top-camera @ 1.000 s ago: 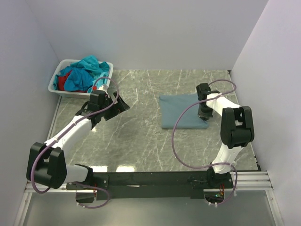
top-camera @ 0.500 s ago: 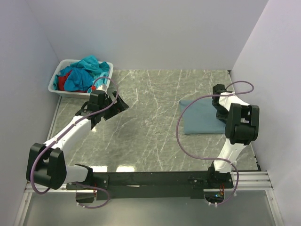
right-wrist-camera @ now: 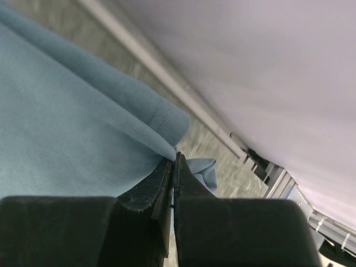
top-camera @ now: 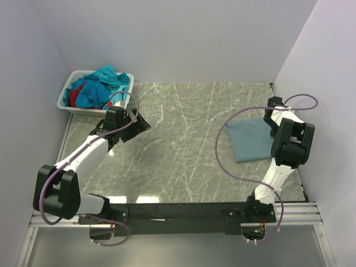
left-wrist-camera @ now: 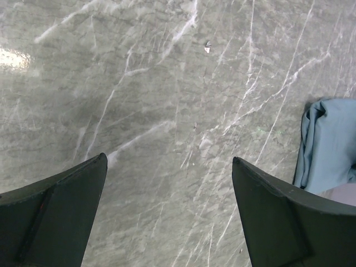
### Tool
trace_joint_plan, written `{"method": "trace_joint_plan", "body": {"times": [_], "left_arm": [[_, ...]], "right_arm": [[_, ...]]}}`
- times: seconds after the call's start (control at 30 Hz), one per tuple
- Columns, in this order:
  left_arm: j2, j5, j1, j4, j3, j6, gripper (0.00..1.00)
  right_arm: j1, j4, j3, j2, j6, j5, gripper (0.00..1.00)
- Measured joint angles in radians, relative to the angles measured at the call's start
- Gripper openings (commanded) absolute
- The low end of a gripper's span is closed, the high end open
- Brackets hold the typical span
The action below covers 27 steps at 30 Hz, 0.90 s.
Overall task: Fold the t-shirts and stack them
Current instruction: Neatly place the folded tshirt to the corner
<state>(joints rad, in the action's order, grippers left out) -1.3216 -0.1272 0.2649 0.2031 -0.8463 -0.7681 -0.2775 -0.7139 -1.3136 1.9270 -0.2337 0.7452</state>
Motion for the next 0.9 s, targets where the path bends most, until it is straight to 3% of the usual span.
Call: {"method": "trace_joint_plan", "body": {"times": [0.37,0.7,0.87,0.9], "left_arm": [[-0.039,-0.02,-0.02,-0.005,-0.001,0.0,1.0],[-0.039,-0.033,-0.022,-0.015,-0.001,0.0,0.99],[-0.039,-0.034,-0.022,-0.015,-0.001,0.0,0.99],[-0.039,-0.034,-0.022,-0.015,-0.002,0.0,1.0]], "right_arm": [[-0.088,0.023,-0.015,0.009,0.01,0.022,0.0],[-0.09,0.033,-0.015,0.01,0.015,-0.025,0.01],[-0.087,0.016,-0.025,0.028,-0.014,-0.017,0.35],[-0.087,0.007,-0.029,0.032,-0.023,-0.012,0.38]]}}
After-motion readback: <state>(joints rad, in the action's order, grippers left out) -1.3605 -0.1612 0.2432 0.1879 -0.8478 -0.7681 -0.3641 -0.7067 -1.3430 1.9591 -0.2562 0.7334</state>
